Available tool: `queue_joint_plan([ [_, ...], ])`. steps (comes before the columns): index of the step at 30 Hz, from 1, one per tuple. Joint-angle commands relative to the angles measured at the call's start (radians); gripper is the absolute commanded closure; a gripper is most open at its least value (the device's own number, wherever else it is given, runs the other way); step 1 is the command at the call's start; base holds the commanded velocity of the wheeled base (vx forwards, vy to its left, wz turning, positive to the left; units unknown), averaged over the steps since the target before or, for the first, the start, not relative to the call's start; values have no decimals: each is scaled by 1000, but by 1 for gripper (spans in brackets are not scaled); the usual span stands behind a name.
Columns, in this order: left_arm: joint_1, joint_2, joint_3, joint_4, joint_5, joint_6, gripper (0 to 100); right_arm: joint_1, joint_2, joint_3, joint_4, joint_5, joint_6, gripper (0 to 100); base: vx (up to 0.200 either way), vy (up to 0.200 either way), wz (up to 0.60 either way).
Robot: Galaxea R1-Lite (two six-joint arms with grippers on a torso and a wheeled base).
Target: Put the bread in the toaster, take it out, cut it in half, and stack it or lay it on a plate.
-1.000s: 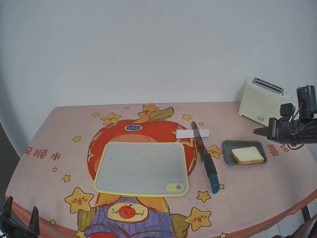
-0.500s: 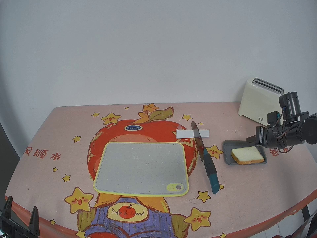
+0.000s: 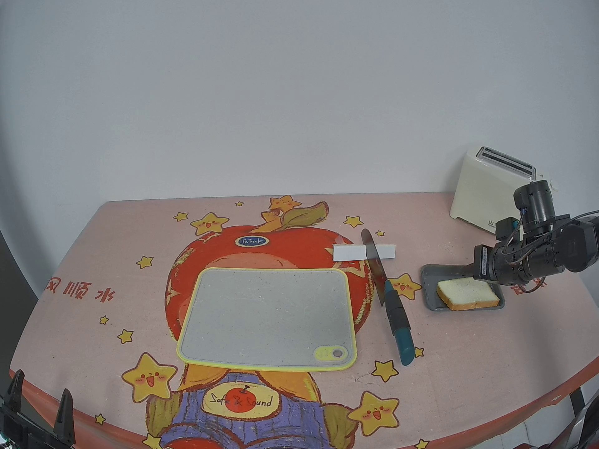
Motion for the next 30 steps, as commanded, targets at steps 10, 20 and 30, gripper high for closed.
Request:
queue_joint_plan([
  [10,0,-9,18,0,0,0,0,-12,43,-14,-2,1,0,100,0,0,0],
  [20,0,-9,18,0,0,0,0,-18,44,-19,7,1,-6,100,0,0,0],
  [30,0,-9,18,0,0,0,0,-11,28,-13,50,1,-8,100,0,0,0],
])
